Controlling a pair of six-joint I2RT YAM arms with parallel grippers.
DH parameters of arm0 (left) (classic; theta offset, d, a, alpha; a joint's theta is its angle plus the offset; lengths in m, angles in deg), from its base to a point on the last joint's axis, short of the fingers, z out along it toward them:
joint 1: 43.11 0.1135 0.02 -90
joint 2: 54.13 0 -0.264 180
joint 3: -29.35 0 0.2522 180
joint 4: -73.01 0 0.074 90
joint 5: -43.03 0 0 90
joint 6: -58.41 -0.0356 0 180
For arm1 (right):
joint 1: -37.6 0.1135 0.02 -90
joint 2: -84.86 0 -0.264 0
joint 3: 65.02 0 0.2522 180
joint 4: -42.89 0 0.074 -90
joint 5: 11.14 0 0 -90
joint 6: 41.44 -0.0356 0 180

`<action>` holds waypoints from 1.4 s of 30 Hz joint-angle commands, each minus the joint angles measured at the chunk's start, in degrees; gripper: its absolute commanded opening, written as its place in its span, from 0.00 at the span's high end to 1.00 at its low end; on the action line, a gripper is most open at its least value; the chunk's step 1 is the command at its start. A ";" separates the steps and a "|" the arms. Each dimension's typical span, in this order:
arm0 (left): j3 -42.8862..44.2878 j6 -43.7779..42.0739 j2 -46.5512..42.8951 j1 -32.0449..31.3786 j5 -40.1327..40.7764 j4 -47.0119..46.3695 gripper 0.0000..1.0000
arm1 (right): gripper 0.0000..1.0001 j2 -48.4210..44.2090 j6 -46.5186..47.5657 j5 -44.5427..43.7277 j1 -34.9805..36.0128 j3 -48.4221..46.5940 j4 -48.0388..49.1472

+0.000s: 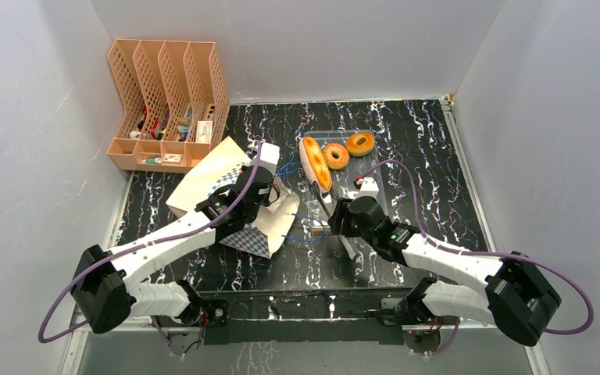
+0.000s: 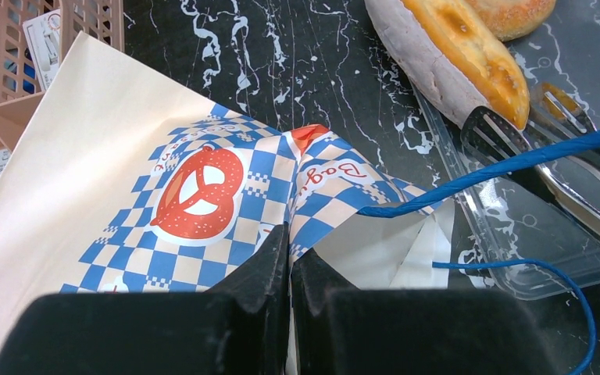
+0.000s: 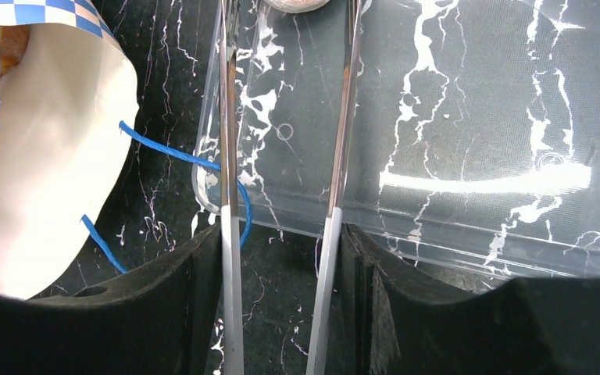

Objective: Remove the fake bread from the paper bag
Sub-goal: Place the fake bread in the container, then pick up the fake bread from the paper bag.

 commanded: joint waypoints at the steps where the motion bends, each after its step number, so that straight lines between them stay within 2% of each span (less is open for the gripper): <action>1: -1.14 0.80 -0.80 -0.24 1.66 1.01 1.00 | 0.52 -2.62 -0.04 0.70 -0.37 -0.01 1.43; 9: -4.70 0.13 -6.20 -0.36 -0.57 -3.28 1.00 | 0.61 -10.17 -0.75 0.23 -0.28 0.71 -4.18; 21: -7.44 -2.80 -9.02 -0.63 -6.08 -6.58 1.00 | 0.67 -24.49 -1.64 1.82 -0.19 1.00 -15.74; 26: -8.02 -4.22 -9.97 -0.63 -5.69 -7.66 1.00 | 0.70 -27.94 -0.70 3.49 0.37 -1.85 -19.45; 33: -6.87 -5.30 -9.12 -0.61 -4.68 -8.99 1.00 | 0.71 -28.22 0.54 8.58 1.67 -5.31 -21.65; 42: -4.25 -6.77 -6.83 -0.62 -3.51 -10.54 1.00 | 0.73 -26.68 -0.56 8.07 7.85 -8.10 -21.27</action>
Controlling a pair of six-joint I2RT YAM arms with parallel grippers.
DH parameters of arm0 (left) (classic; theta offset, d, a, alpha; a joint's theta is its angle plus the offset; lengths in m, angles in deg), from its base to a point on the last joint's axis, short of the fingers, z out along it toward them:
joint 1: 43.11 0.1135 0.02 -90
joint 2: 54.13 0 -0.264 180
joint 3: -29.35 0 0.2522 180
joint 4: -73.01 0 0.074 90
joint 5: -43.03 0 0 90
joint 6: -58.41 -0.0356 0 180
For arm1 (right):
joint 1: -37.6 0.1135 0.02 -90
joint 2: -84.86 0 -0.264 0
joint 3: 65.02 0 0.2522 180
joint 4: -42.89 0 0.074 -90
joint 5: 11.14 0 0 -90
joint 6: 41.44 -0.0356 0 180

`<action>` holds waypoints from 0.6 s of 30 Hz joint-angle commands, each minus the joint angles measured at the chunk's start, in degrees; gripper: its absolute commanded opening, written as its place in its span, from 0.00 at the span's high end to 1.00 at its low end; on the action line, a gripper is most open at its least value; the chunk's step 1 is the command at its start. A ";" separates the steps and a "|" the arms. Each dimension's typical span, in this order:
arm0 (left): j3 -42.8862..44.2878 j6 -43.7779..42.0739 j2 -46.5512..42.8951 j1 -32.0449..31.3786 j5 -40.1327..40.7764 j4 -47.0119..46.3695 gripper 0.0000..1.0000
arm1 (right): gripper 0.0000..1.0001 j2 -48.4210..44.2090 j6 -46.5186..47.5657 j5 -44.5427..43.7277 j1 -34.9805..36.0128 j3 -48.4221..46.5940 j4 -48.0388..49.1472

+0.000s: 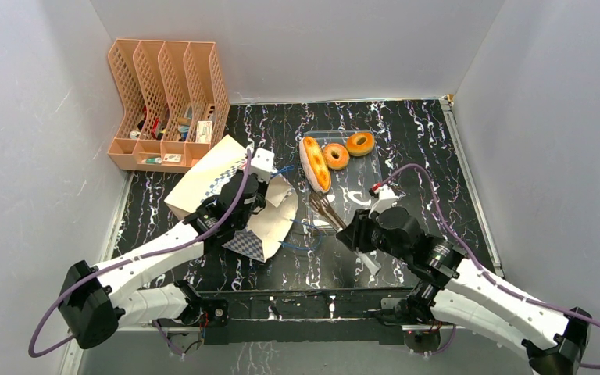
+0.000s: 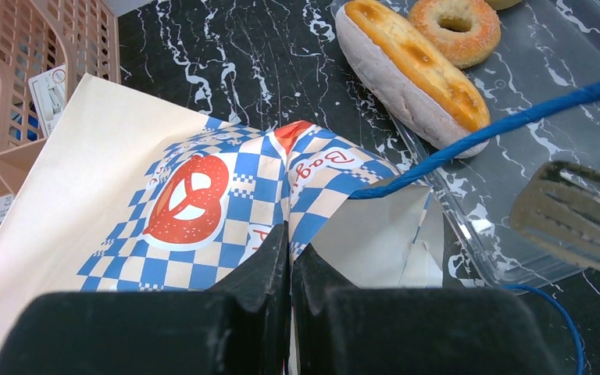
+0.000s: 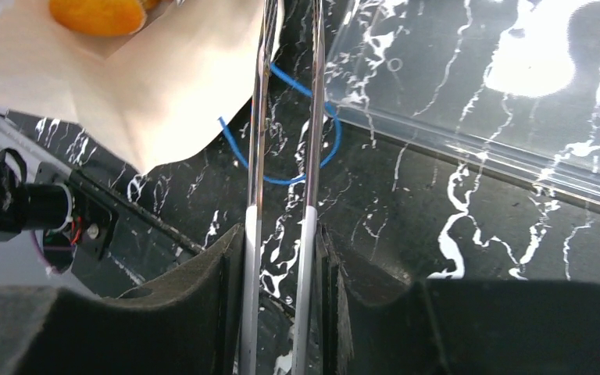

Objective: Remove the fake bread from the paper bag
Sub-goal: Pick up the fake bread from the paper bag.

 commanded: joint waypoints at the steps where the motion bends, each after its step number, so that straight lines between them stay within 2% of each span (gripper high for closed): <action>1: 3.28 -0.81 1.26 -0.34 0.68 -1.40 1.00 | 0.73 0.95 -0.85 -1.32 4.62 -3.84 3.51; 11: 4.94 -2.17 2.61 -0.32 1.15 -2.40 1.00 | 0.74 8.76 -6.56 -15.79 26.06 -5.28 7.15; 18: 3.27 -2.49 -0.69 -0.31 -2.02 -2.08 1.00 | 0.74 16.43 -6.21 -19.24 30.32 -6.99 13.03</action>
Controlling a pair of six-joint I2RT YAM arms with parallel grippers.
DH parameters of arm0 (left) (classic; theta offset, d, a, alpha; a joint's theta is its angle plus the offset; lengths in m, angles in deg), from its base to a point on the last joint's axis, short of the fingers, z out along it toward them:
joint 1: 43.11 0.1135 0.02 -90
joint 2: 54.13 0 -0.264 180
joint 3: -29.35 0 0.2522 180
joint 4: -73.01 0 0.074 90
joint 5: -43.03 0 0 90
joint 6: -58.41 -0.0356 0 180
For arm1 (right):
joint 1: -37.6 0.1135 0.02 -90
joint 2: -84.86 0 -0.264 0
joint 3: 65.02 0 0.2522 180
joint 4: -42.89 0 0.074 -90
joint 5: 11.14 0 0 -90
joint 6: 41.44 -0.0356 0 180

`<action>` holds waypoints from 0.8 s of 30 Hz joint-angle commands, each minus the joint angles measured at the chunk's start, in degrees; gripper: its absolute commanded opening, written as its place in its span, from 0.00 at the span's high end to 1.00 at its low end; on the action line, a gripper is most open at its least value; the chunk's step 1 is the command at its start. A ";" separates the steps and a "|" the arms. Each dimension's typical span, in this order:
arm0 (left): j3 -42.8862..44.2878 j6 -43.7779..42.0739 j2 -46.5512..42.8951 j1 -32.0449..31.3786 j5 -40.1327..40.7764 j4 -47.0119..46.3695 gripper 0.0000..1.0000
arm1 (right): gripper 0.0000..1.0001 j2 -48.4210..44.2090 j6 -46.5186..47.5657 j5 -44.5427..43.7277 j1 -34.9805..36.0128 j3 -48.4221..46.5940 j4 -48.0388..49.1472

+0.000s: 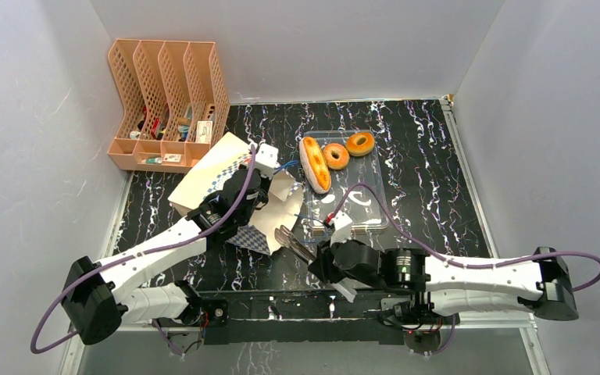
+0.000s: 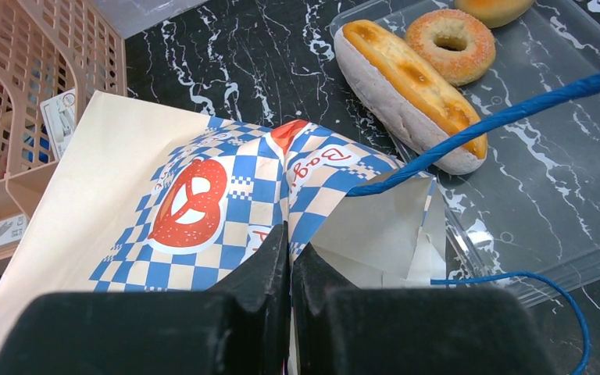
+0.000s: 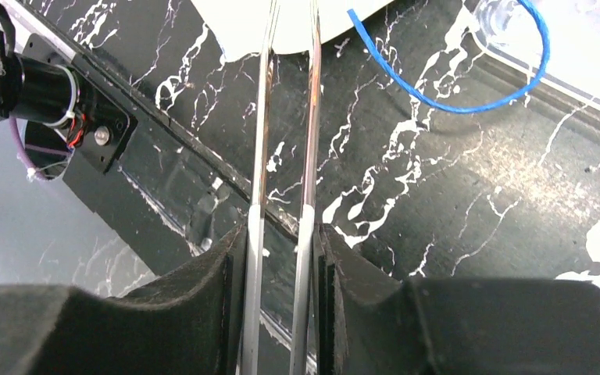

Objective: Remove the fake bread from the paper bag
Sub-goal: Pick up the fake bread from the paper bag.

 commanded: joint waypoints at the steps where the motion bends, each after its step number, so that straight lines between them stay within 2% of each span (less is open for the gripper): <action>1: -0.06 -0.39 -4.21 -0.26 -3.19 -0.95 1.00 | 0.74 3.47 0.13 -5.60 0.97 -4.52 9.51; 13: -1.78 -0.32 -11.76 -0.22 -7.81 3.27 1.00 | 0.75 19.48 5.99 -6.22 0.11 -9.66 20.12; 20: -1.61 0.45 -13.15 -0.26 -9.82 6.83 1.00 | 0.72 24.63 8.02 0.54 -8.18 -8.50 27.00; 24: -2.29 0.64 -14.32 -0.26 -9.72 8.24 1.00 | 0.68 27.59 9.85 2.92 -9.77 -9.12 29.69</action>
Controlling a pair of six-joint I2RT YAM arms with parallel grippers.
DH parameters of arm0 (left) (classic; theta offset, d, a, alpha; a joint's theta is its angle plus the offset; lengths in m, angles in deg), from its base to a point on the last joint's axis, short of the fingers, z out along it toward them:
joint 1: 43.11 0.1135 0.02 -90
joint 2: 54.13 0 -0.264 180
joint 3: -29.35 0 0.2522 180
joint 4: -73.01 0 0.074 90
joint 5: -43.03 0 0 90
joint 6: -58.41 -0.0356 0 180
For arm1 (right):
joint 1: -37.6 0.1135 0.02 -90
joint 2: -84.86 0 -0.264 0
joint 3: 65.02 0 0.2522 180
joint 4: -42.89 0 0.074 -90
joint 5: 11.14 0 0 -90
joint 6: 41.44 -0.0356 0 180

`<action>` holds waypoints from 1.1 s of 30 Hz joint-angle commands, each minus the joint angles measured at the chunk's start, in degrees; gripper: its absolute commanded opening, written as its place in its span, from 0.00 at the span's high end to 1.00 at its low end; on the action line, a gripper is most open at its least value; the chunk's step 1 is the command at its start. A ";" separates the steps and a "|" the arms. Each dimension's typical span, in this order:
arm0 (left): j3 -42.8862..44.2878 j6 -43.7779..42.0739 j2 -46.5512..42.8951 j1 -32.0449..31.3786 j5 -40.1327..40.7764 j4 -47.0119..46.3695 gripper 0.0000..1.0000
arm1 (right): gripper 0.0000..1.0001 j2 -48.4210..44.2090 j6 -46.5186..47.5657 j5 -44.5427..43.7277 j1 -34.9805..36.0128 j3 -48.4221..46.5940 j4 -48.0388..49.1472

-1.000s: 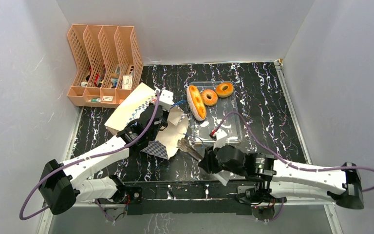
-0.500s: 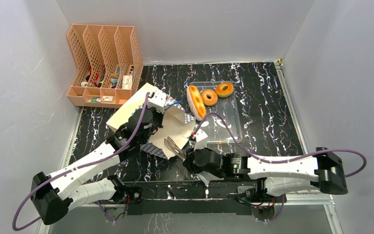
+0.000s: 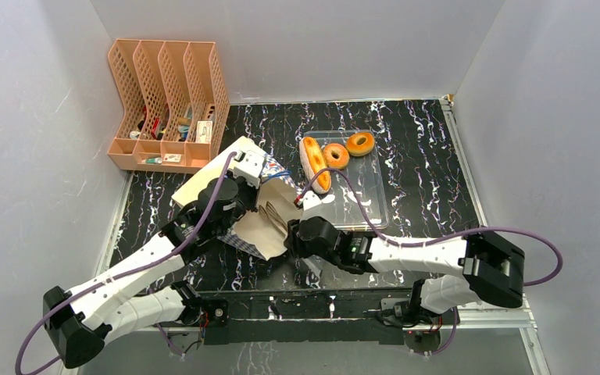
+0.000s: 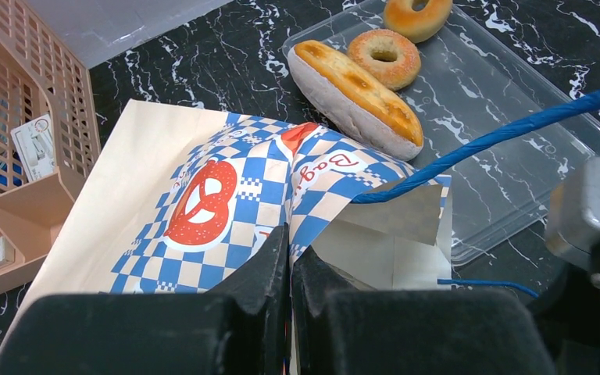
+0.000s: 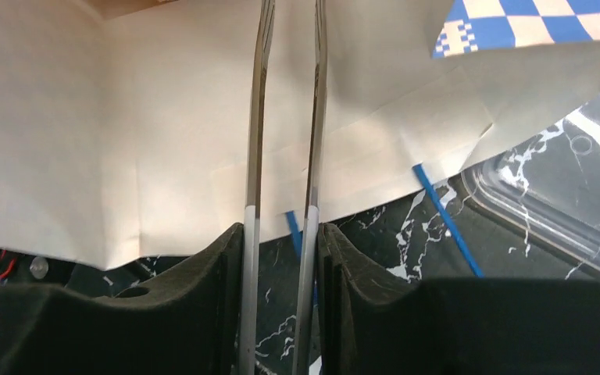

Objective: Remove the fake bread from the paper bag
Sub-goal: Pick up the fake bread from the paper bag.

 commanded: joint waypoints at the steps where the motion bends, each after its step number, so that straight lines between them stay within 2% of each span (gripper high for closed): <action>1: -0.97 0.90 -2.51 -0.26 -1.11 2.50 1.00 | 0.66 2.24 3.20 3.22 -1.40 -2.76 9.36; 10: -1.27 1.10 -3.43 -0.22 -0.57 4.53 1.00 | 0.56 6.33 4.14 6.91 -2.76 -4.04 12.01; 14: -0.88 1.17 -3.63 -0.25 -0.87 5.62 1.00 | 0.55 7.08 2.39 11.08 -5.27 -4.08 13.22; 25: -1.84 1.16 -4.02 -0.26 -1.52 4.93 1.00 | 0.58 8.16 -13.20 27.32 -13.50 -3.60 17.93; 33: -1.56 0.67 -3.72 -0.26 -2.20 4.17 1.00 | 0.59 9.12 -23.44 32.06 -14.69 -2.17 20.57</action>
